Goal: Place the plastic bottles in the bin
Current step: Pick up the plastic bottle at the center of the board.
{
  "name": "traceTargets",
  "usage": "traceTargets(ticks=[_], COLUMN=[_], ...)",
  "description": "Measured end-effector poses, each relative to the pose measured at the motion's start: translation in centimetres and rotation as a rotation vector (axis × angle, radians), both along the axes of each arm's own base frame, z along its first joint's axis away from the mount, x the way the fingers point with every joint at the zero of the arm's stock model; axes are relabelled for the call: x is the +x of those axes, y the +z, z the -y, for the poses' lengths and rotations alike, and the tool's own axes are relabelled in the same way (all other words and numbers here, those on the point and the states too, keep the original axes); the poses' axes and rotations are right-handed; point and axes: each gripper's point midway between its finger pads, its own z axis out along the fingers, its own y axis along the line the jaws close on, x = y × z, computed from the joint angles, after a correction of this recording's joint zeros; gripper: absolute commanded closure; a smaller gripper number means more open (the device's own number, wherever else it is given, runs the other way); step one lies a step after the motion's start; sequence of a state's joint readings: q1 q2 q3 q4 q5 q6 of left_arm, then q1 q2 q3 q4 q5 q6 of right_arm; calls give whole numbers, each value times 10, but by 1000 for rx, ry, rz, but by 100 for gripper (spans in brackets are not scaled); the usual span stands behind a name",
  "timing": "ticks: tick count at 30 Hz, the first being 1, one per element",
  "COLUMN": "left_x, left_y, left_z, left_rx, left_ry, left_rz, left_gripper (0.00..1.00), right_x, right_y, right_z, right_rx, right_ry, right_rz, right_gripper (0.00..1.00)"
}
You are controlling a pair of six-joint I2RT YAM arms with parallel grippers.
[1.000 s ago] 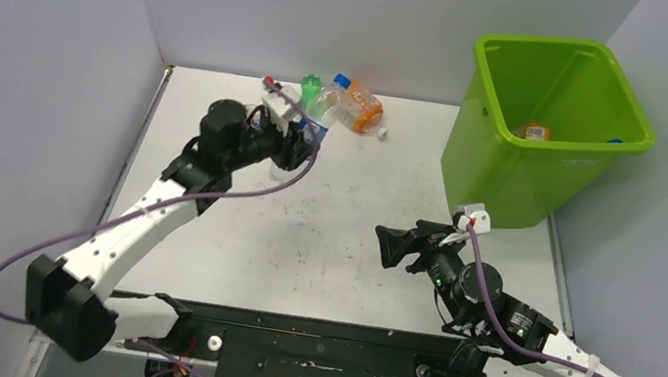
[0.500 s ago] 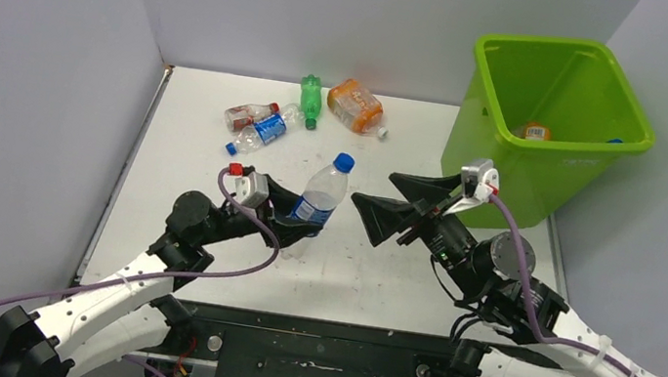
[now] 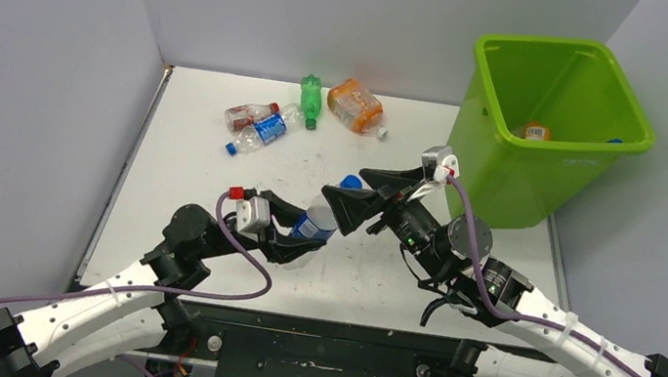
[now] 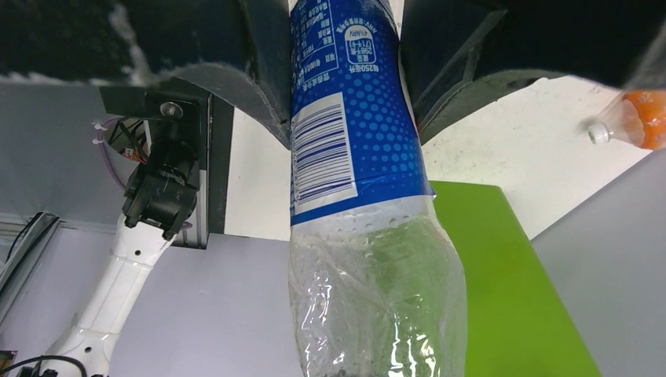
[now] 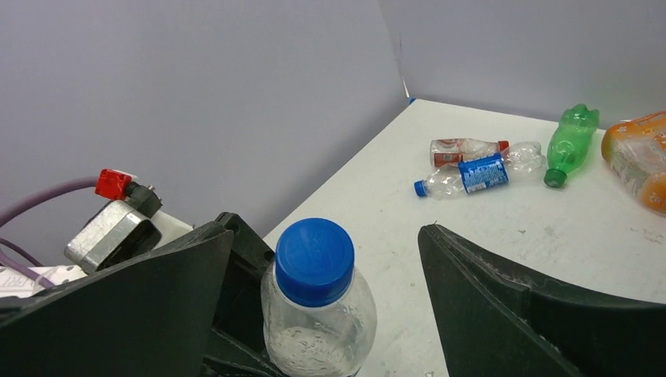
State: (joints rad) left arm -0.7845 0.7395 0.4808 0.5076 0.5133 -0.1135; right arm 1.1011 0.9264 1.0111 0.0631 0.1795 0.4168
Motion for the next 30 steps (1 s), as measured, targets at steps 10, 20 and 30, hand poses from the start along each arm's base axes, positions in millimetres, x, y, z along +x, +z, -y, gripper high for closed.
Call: traceTargets(ticks=[10, 20, 30], left_x=[4, 3, 3], left_y=[-1, -2, 0], left_z=[-2, -3, -5], left_rx=[4, 7, 1], left_ry=[26, 31, 52], left_rz=[-5, -13, -22], left_gripper=[100, 80, 4], right_x=[5, 6, 5], right_y=[0, -3, 15], right_z=[-12, -13, -2], right_rx=[30, 42, -22], right_ry=[3, -5, -24], right_rz=[-38, -71, -42], right_gripper=[45, 95, 95])
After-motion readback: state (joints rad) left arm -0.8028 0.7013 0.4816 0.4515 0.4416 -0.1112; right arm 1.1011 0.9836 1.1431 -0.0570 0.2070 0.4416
